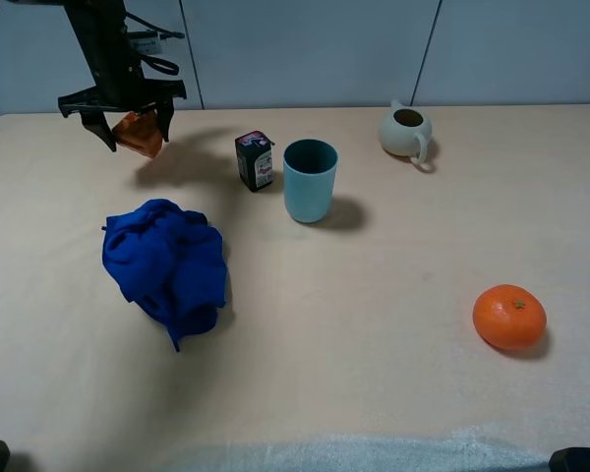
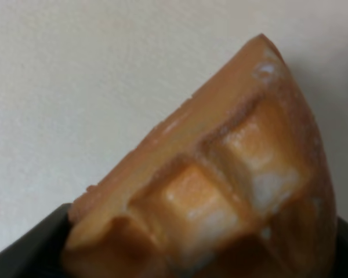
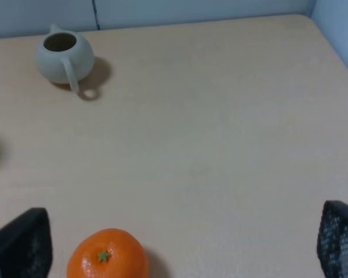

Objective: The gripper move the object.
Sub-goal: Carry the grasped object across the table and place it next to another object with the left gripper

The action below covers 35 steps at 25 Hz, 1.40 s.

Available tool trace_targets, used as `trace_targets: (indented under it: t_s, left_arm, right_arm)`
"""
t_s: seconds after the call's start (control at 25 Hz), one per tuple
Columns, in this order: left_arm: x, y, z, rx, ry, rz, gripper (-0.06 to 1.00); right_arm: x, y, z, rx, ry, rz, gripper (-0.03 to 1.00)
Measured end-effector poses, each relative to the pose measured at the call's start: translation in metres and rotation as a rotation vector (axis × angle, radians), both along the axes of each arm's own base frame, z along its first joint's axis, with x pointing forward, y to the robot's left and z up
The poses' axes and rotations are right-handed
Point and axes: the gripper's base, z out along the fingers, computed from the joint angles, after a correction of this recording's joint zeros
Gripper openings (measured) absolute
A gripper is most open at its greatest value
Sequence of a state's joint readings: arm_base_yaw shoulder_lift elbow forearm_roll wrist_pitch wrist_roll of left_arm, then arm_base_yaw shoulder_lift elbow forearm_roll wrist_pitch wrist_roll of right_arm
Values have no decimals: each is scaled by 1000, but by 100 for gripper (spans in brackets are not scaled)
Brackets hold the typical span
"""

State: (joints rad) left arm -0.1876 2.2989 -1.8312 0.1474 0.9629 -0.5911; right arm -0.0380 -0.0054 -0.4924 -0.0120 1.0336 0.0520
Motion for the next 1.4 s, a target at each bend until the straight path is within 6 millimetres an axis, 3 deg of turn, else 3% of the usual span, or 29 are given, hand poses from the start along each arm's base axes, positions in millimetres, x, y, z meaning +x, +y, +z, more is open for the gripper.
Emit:
trace_targets:
  t_s: [0.72, 1.08, 1.4]
  left_arm:
    - [-18, -37, 65, -39, -61, -90, 73]
    - [-23, -76, 103, -55, -128, -180, 73]
    - [-36, -112, 117, -63, -146, -279, 73]
  right_arm:
    - [0, 0, 0, 1, 0, 1, 69]
    - [0, 0, 0, 2, 0, 1, 69]
    - [0, 0, 0, 2, 0, 1, 69]
